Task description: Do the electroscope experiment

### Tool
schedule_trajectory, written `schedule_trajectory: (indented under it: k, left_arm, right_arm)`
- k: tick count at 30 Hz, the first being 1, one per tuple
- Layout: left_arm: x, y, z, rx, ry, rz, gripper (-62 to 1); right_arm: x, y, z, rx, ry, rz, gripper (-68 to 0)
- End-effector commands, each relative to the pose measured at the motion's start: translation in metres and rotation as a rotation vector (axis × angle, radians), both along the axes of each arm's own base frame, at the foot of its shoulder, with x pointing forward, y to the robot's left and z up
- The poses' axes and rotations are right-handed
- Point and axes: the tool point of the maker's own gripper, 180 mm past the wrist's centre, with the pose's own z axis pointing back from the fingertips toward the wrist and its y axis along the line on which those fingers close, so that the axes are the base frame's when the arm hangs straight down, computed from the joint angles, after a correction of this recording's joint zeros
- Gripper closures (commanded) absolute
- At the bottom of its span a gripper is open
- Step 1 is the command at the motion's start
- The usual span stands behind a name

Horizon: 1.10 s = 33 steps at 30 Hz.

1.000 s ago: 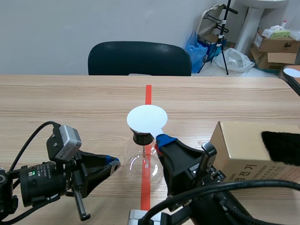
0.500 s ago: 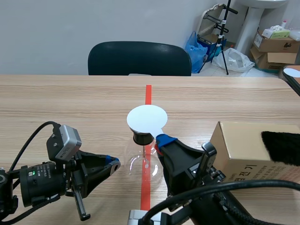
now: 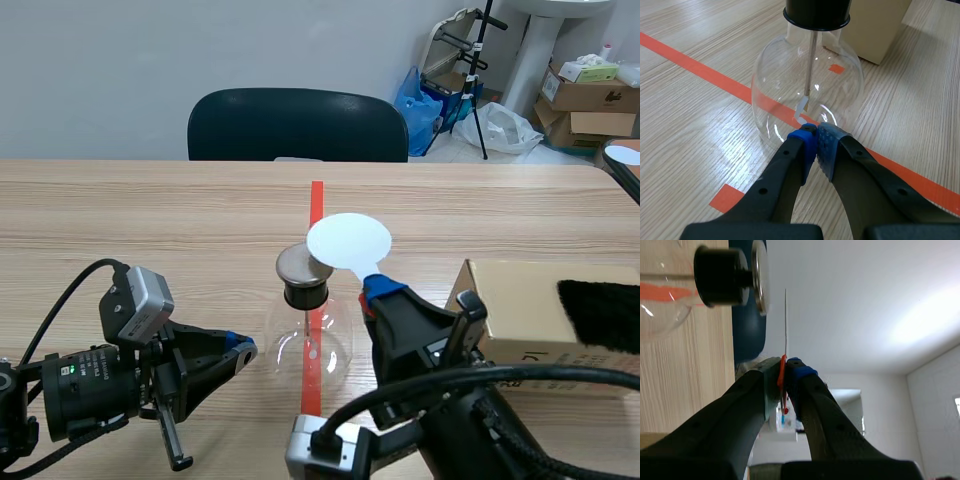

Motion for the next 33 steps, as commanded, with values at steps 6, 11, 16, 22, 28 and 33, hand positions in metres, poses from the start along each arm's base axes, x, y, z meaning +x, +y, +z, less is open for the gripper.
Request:
schedule_trajectory:
  k: [6,11,16,22,28,33]
  left_arm:
    - [0.000,-0.005,0.010,-0.037,-0.018,-0.001,-1.7]
    - [0.000,-0.005,0.010,-0.037,-0.018,-0.001,-1.7]
    - [0.000,-0.005,0.010,-0.037,-0.018,-0.001,-1.7]
    - [0.001,-0.005,0.010,-0.037,-0.018,-0.001,-1.7]
    - [0.001,-0.005,0.010,-0.037,-0.018,-0.001,-1.7]
    - [0.001,-0.005,0.010,-0.037,-0.018,-0.001,-1.7]
  right_arm:
    - [0.015,-0.026,0.011,0.015,-0.039,-0.141,-0.9]
    - [0.020,-0.042,0.012,0.023,-0.040,-0.234,-0.9]
    - [0.023,-0.055,0.012,0.029,-0.040,-0.309,-0.9]
    - [0.024,-0.065,0.012,0.034,-0.040,-0.367,-0.9]
    - [0.024,-0.067,0.012,0.035,-0.040,-0.377,-0.9]
    - [0.024,-0.066,0.012,0.034,-0.040,-0.368,-0.9]
